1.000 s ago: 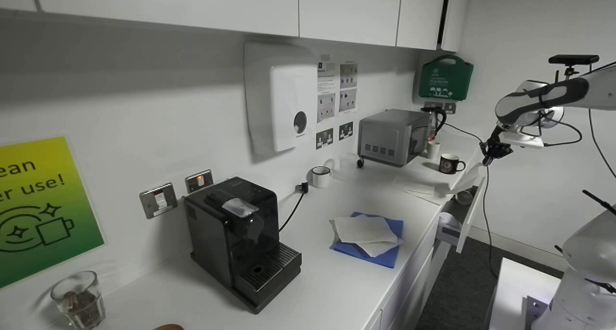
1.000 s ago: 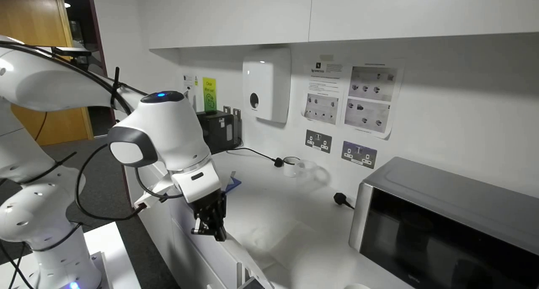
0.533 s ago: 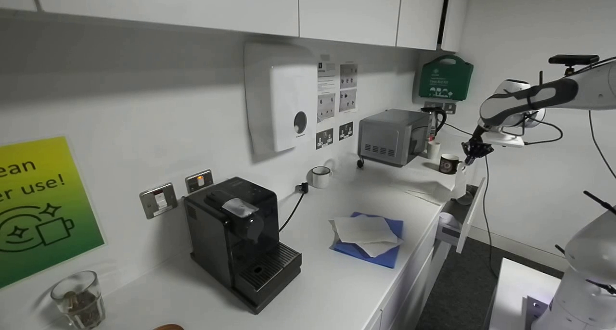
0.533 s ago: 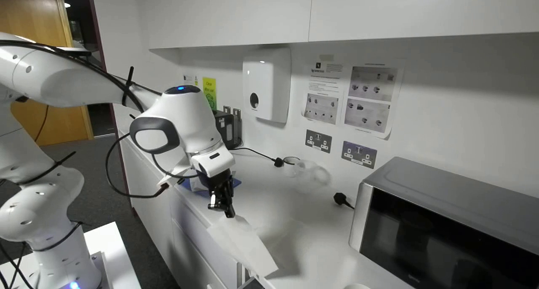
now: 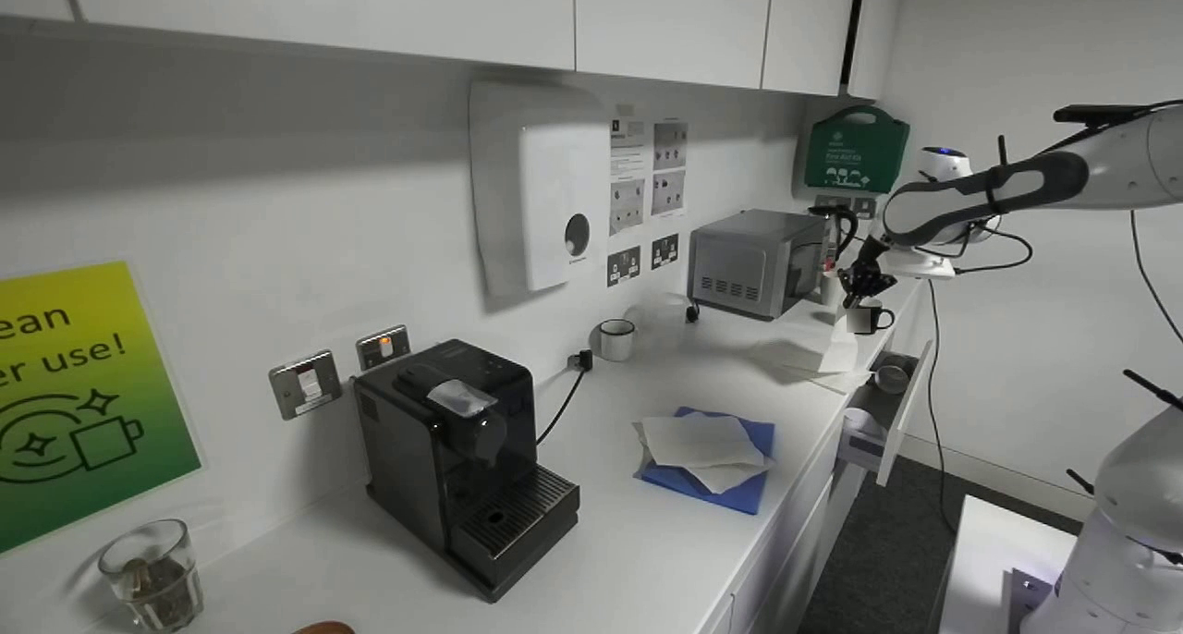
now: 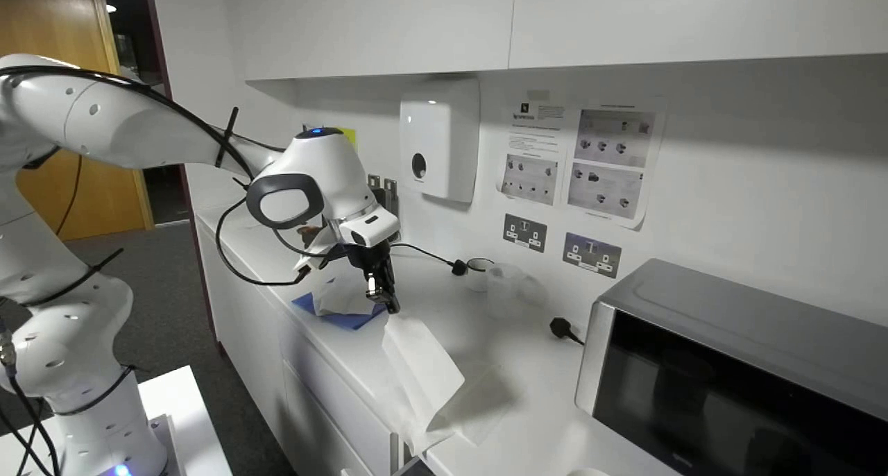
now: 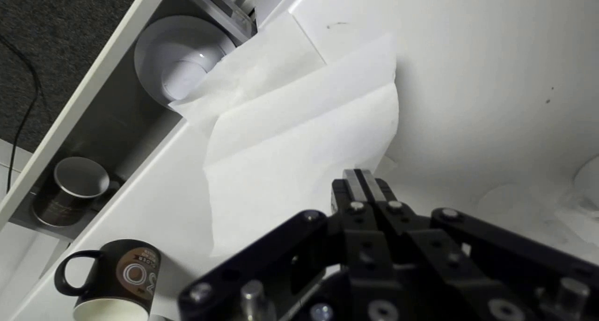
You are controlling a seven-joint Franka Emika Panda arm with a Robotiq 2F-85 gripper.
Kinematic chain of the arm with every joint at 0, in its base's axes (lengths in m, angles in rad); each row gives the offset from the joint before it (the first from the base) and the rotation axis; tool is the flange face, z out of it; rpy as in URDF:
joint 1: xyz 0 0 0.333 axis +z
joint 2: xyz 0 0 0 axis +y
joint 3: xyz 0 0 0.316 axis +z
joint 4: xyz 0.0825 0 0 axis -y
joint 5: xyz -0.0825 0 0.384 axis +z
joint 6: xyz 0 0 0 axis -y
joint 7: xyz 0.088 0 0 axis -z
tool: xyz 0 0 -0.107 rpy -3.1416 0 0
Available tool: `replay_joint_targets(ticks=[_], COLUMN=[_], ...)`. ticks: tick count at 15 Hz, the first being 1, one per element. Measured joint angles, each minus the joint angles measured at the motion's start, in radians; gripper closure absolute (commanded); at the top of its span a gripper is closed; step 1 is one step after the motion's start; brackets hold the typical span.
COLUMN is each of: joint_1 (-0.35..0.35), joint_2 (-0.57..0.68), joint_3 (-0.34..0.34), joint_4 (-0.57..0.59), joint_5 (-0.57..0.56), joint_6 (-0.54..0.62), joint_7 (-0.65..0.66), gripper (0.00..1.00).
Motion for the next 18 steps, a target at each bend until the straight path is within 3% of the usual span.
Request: replay_joint_targets(ticks=[5,6,8,16,18], joint_1=[0.012,0.013,0.013,0.015,0.017], joint_2=[0.009,0.012,0.021,0.062,0.067], joint_3=[0.001,0.001,0.001,0.0,0.0], joint_4=[0.0,0.0,0.0,0.0,0.0], joint_5=[0.012,0.015,0.024,0.04,0.04], joint_6=[0.003,0.003,0.003,0.003,0.003], joint_7=[0.0,0.0,0.0,0.0,0.0], gripper=[1.0,0.74,0.68,0.06,0.0])
